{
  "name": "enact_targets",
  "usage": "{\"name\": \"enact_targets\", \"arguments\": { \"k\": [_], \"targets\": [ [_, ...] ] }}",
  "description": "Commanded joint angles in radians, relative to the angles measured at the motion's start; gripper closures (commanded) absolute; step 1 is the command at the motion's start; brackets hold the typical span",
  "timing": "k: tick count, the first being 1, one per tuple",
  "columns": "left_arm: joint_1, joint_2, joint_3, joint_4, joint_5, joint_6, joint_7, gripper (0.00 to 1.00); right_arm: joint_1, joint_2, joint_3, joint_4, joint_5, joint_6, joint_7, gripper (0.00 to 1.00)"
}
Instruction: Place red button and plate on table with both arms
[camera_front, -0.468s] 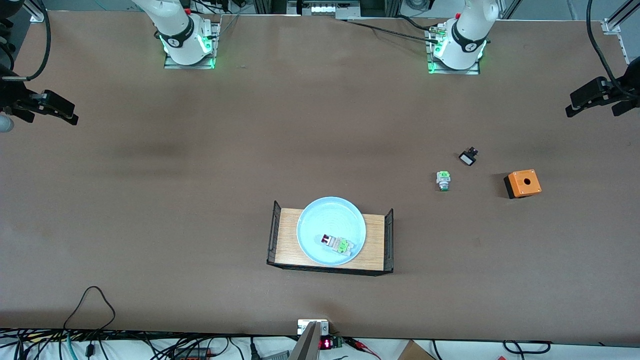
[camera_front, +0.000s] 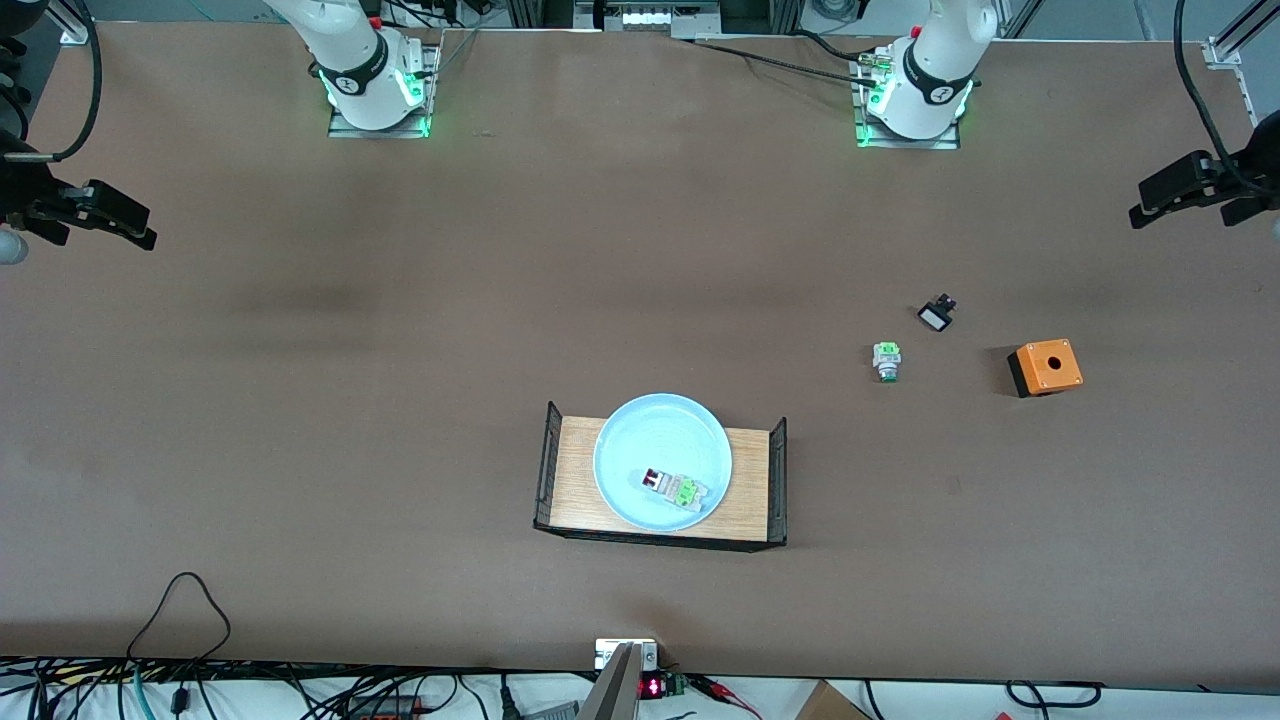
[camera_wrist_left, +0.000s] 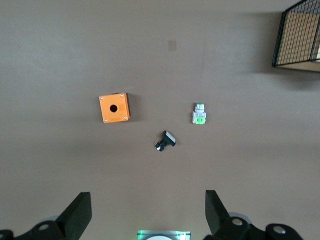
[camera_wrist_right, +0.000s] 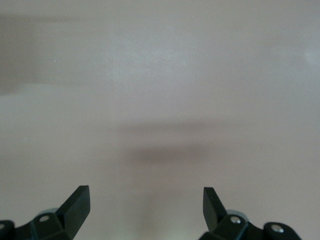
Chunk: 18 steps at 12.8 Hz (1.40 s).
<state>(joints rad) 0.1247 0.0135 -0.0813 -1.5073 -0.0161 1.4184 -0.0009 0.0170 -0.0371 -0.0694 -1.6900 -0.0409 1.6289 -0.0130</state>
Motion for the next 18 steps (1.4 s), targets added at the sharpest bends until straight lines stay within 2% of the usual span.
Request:
{"name": "enact_targets", "arguments": {
  "k": [1,2,3,6,7,8,10,14,16,18],
  "targets": [
    [-0.051,0.089,-0.056,0.048,0.008,-0.021,-0.156,0.0,0.0,-0.017,0.003,-0.014,-0.008,0.006,0.005,0.0],
    [-0.089,0.124,-0.076,0.055,0.008,-0.019,-0.338,0.0,0.0,-0.017,0.003,-0.014,-0.008,0.008,0.007,0.0],
    [-0.149,0.178,-0.087,0.114,0.005,-0.018,-0.543,0.0,0.0,-0.017,0.003,-0.014,-0.008,0.008,0.005,0.0],
    [-0.301,0.398,-0.087,0.377,-0.033,-0.012,-0.985,0.0,0.001,-0.017,0.005,-0.013,-0.008,0.008,0.005,0.0],
    [-0.35,0.484,-0.087,0.485,-0.033,0.005,-1.156,0.0,0.001,-0.017,0.005,-0.014,-0.01,0.008,0.005,0.0],
    [-0.394,0.54,-0.086,0.552,-0.031,0.043,-1.295,0.0,0.001,-0.017,0.005,-0.013,-0.01,0.008,0.007,0.0],
    [-0.454,0.591,-0.078,0.582,-0.031,0.201,-1.508,0.0,0.001,-0.017,0.005,-0.014,-0.01,0.008,0.005,0.0],
    [-0.557,0.693,-0.06,0.587,-0.024,0.468,-1.657,0.0,0.001,-0.015,0.005,-0.014,-0.013,0.008,0.005,0.0],
    [-0.66,0.755,0.056,0.602,-0.025,0.572,-1.699,0.0,0.0,-0.015,0.005,-0.014,-0.013,0.008,0.007,0.0],
    [-0.707,0.828,0.122,0.624,-0.027,0.648,-1.726,0.0,-0.002,-0.013,0.005,-0.014,-0.013,0.008,0.01,0.0]
  ]
}}
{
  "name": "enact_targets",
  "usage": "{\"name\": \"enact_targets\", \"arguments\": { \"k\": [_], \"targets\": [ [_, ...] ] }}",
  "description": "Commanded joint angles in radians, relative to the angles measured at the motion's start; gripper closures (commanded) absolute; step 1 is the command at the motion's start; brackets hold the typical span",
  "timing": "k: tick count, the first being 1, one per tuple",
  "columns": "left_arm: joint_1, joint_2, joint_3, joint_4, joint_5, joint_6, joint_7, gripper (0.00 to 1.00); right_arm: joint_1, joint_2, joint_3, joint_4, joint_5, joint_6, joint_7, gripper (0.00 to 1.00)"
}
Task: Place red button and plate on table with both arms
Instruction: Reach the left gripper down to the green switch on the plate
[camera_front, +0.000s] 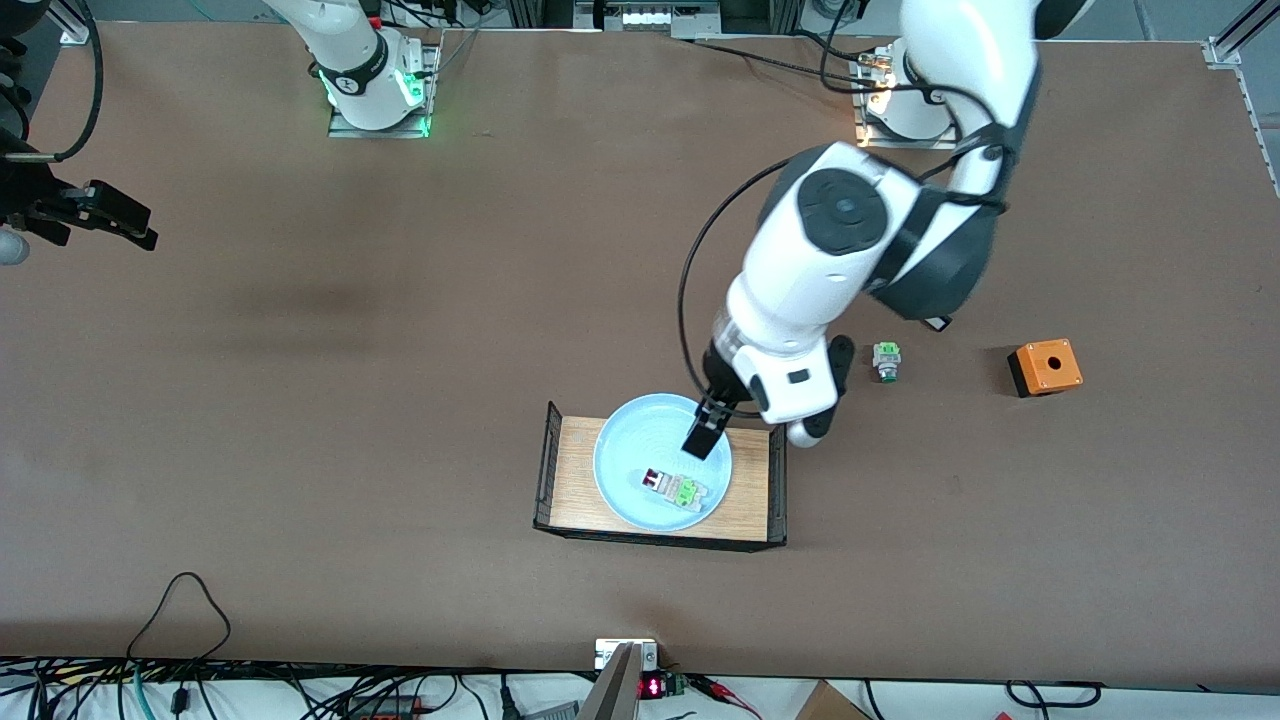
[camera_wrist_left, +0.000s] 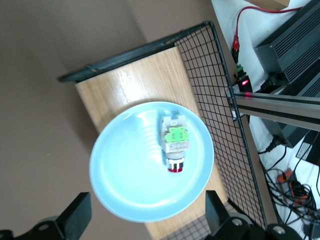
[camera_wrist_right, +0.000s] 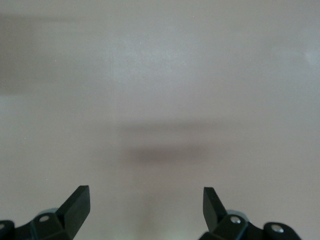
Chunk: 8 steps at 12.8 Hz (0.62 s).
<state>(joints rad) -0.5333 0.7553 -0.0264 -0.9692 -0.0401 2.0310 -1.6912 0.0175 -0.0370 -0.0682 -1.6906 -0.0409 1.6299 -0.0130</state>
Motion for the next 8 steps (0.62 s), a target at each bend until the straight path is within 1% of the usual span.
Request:
{"name": "enact_targets", "arguments": {
  "k": [1,2,3,8],
  "targets": [
    [-0.056,0.122,0.091,0.101,-0.003,0.04,-0.036,0.0,-0.002,-0.014,0.004,-0.014,-0.013,0.007,0.011,0.0],
    [-0.056,0.154,0.092,0.127,-0.001,0.049,-0.033,0.0,-0.002,-0.014,0.004,-0.014,-0.013,0.007,0.011,0.0],
    [-0.057,0.174,0.1,0.132,-0.001,0.064,-0.033,0.0,-0.002,-0.012,0.004,-0.012,-0.01,0.008,0.016,0.0],
    [-0.102,0.228,0.164,0.135,0.0,0.13,-0.016,0.0,-0.002,-0.008,0.004,-0.014,-0.008,0.019,0.018,0.0]
  ]
}}
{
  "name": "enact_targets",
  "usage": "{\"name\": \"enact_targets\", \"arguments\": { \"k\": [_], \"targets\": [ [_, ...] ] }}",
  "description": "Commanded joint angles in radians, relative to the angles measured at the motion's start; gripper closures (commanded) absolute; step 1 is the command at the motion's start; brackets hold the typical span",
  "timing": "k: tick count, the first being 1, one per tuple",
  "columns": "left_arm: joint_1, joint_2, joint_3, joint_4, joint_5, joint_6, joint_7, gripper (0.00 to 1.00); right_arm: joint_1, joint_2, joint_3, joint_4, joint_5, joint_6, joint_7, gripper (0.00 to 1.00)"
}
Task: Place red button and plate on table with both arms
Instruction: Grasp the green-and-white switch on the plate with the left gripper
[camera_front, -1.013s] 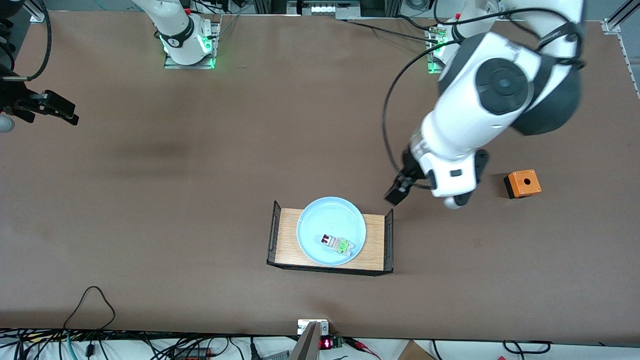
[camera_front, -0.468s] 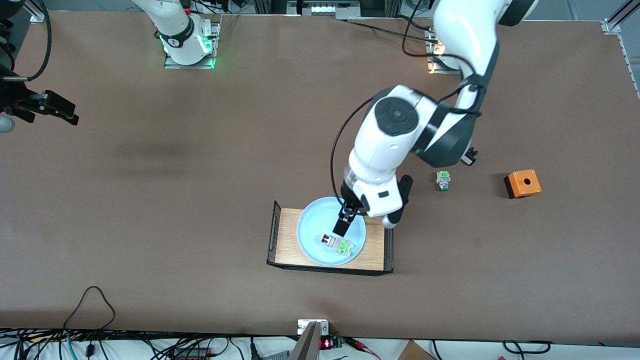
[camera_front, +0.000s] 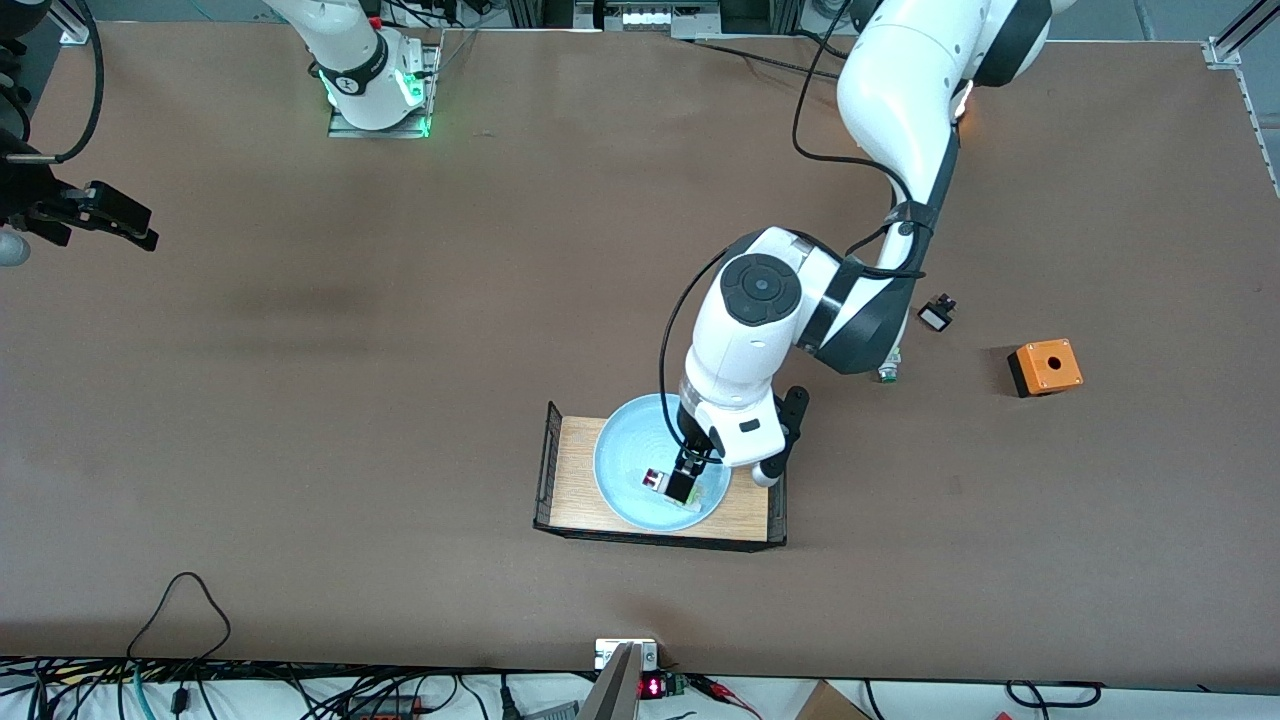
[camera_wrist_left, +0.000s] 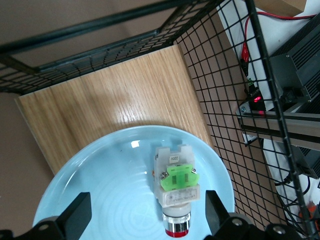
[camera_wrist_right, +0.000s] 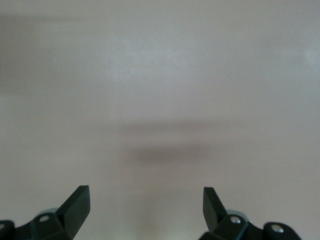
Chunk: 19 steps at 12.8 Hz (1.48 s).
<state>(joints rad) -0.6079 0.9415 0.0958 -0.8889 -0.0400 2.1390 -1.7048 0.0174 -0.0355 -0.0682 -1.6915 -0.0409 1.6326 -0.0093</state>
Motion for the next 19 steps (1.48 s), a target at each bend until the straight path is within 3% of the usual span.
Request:
{"name": "enact_targets", "arguments": {
  "k": [1,6,10,19],
  "targets": [
    [-0.029,0.043,0.044,0.054,-0.001,0.045,-0.007,0.0,-0.004,-0.004,0.002,-0.011,-0.008,0.021,0.014,0.0],
    [-0.033,0.068,0.064,0.056,-0.001,0.087,-0.006,0.0,-0.005,0.003,0.002,-0.007,-0.008,0.041,0.014,0.0],
    [-0.033,0.086,0.065,0.065,0.0,0.09,-0.004,0.11,-0.002,0.003,0.002,-0.007,-0.008,0.047,0.015,0.0],
    [-0.042,0.1,0.076,0.088,0.0,0.084,-0.006,0.54,-0.005,0.009,0.002,-0.005,-0.008,0.047,0.015,0.0]
  ]
}}
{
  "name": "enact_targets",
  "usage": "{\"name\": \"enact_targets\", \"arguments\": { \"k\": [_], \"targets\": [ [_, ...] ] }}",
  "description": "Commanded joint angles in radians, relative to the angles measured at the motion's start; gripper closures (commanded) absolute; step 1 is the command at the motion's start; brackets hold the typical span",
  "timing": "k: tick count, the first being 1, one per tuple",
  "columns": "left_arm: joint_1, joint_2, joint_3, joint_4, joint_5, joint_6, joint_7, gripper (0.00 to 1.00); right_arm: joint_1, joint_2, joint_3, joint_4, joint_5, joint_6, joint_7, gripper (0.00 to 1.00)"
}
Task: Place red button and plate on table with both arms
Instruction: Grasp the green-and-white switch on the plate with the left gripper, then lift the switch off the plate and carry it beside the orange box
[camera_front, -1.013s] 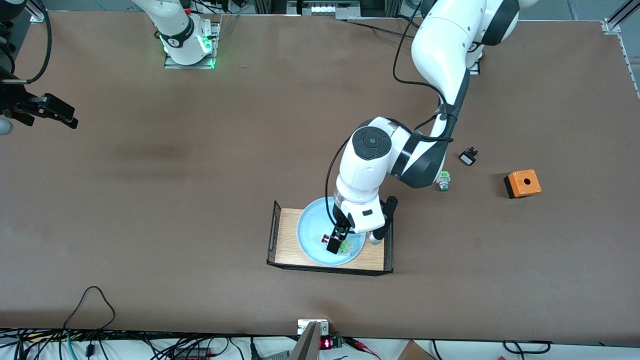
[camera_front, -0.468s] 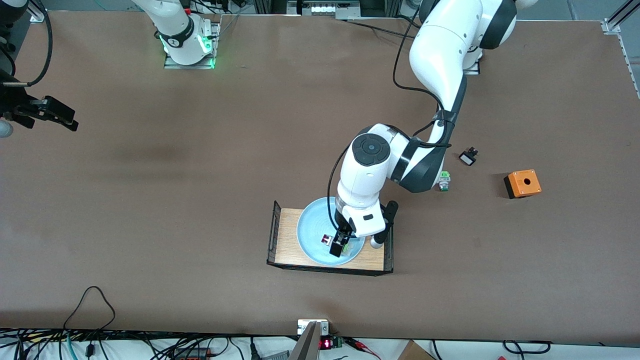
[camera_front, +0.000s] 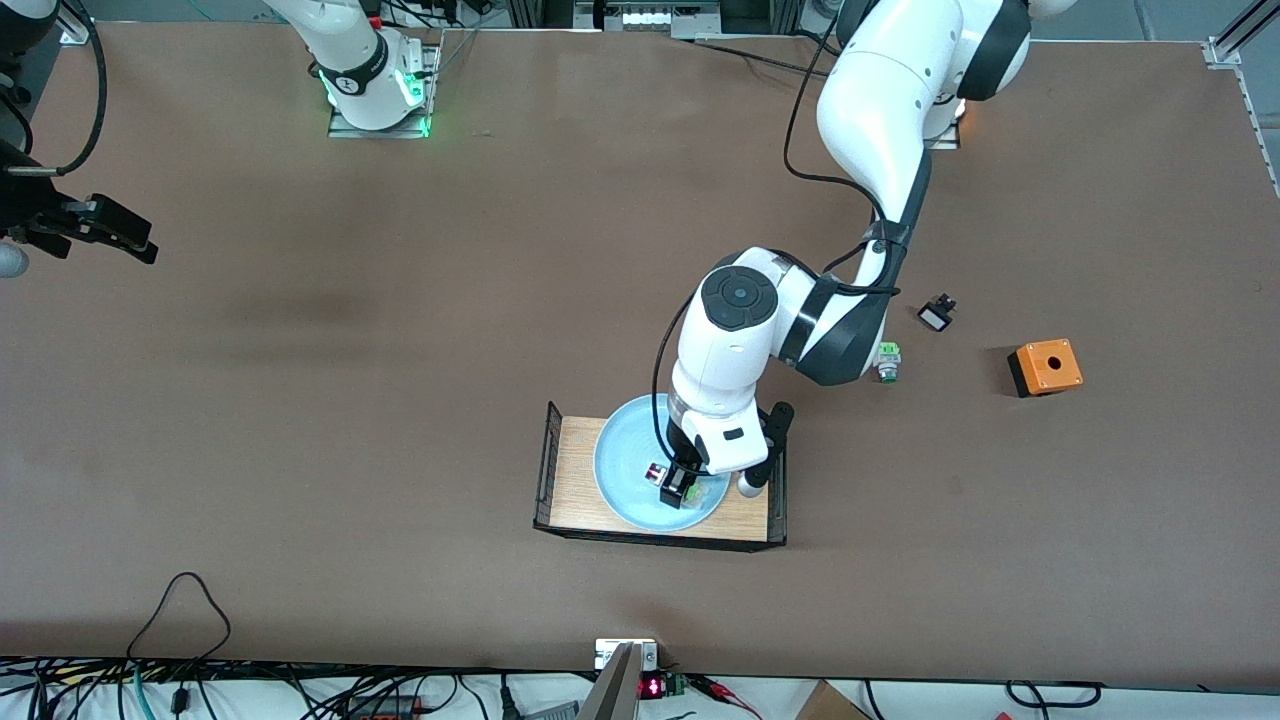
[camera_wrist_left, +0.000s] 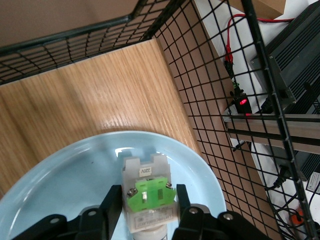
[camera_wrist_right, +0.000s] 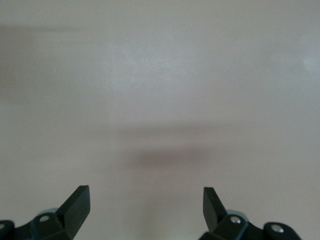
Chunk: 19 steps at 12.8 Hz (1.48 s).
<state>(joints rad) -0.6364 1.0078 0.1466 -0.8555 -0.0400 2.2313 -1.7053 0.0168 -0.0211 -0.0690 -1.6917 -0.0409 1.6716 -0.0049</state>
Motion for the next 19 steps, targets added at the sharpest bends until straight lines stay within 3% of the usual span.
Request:
{"name": "enact_targets", "arguments": {
  "k": [1,4,6,10,13,16,19],
  "targets": [
    [-0.016,0.034,0.03,0.055,0.0,-0.013,-0.005,0.61,-0.005,-0.005,0.003,-0.005,-0.008,0.008,0.011,0.0],
    [-0.014,0.011,0.027,0.055,-0.003,-0.071,-0.002,0.87,-0.006,-0.005,0.003,-0.005,-0.008,0.008,0.013,0.0],
    [-0.009,-0.037,0.022,0.053,-0.006,-0.158,0.006,0.99,-0.006,-0.003,0.003,-0.005,-0.01,0.008,0.013,0.0],
    [-0.005,-0.142,0.018,0.042,-0.033,-0.307,0.084,1.0,-0.006,0.004,0.003,0.003,-0.008,0.007,0.014,0.0],
    [0.01,-0.247,0.024,0.01,-0.125,-0.486,0.25,1.0,-0.003,0.012,0.003,0.004,-0.007,0.008,0.014,0.0],
    [0.059,-0.388,0.025,-0.13,-0.162,-0.594,0.456,1.0,-0.008,0.012,0.0,0.004,-0.005,0.007,0.014,0.0],
    [0.136,-0.504,0.025,-0.304,-0.166,-0.595,0.689,1.0,-0.009,0.018,-0.008,0.004,0.038,0.019,0.014,0.0]
  ]
}}
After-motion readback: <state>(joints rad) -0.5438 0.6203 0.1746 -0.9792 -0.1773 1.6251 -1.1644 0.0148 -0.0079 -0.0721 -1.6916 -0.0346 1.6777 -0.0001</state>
